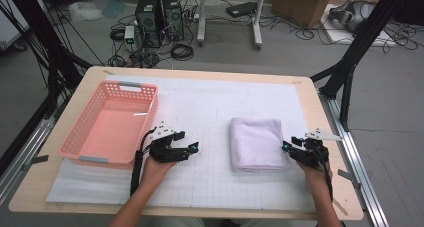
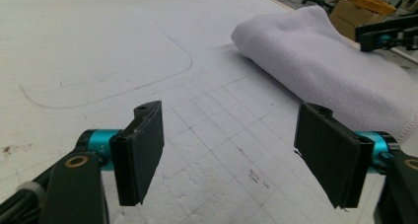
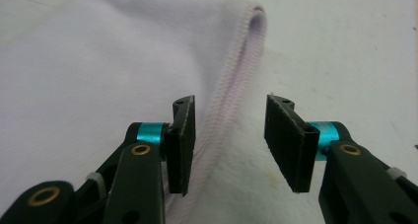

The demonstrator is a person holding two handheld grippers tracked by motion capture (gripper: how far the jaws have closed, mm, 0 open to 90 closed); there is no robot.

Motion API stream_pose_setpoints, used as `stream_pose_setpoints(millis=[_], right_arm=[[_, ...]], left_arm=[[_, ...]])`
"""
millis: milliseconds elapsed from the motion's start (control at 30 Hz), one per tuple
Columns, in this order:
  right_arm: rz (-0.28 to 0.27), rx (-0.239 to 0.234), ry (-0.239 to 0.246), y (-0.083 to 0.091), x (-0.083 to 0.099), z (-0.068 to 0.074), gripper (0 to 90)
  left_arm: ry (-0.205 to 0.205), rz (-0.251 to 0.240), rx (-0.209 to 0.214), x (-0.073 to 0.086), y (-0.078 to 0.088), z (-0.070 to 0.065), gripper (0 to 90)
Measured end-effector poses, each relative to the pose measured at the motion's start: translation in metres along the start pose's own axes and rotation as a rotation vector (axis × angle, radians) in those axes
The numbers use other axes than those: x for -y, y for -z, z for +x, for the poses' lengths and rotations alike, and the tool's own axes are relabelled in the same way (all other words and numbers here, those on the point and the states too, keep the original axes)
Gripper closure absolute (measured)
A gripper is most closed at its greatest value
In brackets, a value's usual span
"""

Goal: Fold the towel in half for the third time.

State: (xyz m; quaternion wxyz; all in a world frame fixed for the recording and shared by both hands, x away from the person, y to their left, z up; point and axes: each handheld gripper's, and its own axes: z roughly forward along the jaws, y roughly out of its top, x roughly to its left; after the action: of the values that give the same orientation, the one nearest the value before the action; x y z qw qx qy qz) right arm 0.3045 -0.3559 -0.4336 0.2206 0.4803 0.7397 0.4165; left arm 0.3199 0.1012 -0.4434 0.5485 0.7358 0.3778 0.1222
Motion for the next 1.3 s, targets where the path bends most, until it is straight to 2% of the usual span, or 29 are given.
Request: stream_pose_setpoints(millis=[67,133,167,200,267,367,467,500,700,900,967,1067,1200,1300], right_arm=[[-0.003,-0.029,0.027,0.003,0.003,0.005,50.1],[0.031,-0.026,0.070,0.002,0.006,0.011,47.2],[0.056,-0.014,0.086,0.000,0.008,0.014,46.1],[0.059,-0.007,0.091,-0.001,0.011,0.014,45.5],[0.050,-0.005,0.071,0.003,0.012,0.013,43.4],[0.028,0.002,0.068,0.014,0.012,0.013,38.3],[-0.004,0.006,0.057,0.023,0.017,0.017,21.7],[-0.009,0.006,0.070,0.025,0.019,0.018,20.6],[-0.069,-0.012,0.076,0.042,0.023,0.013,17.4],[-0.128,-0.005,0.071,0.051,0.019,0.009,17.4],[-0.123,-0.008,0.069,0.052,0.020,0.009,17.4],[-0.118,-0.004,0.063,0.052,0.021,0.007,17.4],[-0.129,0.008,0.056,0.055,0.020,0.005,17.4],[-0.116,0.009,0.066,0.055,0.021,0.006,17.4]], left_arm=[[-0.008,0.001,-0.004,0.000,-0.001,-0.001,24.1],[-0.009,0.003,-0.014,0.000,-0.002,-0.001,22.1],[-0.006,0.000,-0.016,0.000,-0.002,-0.002,21.3],[-0.003,-0.004,-0.015,0.000,-0.002,-0.002,19.1],[-0.005,-0.005,-0.011,0.000,-0.002,-0.003,16.8],[-0.001,-0.002,-0.012,0.000,-0.002,-0.003,16.8],[0.001,-0.006,-0.012,0.000,-0.001,-0.004,16.8],[-0.008,-0.008,-0.009,0.001,-0.001,-0.005,16.8],[-0.020,-0.001,0.014,0.001,-0.001,-0.010,16.9],[-0.018,-0.006,0.027,0.001,0.001,-0.010,17.1],[-0.009,-0.014,0.031,0.001,0.002,-0.010,17.1],[-0.018,-0.018,0.028,0.000,0.004,-0.010,17.5],[-0.013,-0.008,0.035,0.001,0.001,-0.008,18.0],[-0.015,-0.014,0.035,-0.001,0.003,-0.009,18.0]])
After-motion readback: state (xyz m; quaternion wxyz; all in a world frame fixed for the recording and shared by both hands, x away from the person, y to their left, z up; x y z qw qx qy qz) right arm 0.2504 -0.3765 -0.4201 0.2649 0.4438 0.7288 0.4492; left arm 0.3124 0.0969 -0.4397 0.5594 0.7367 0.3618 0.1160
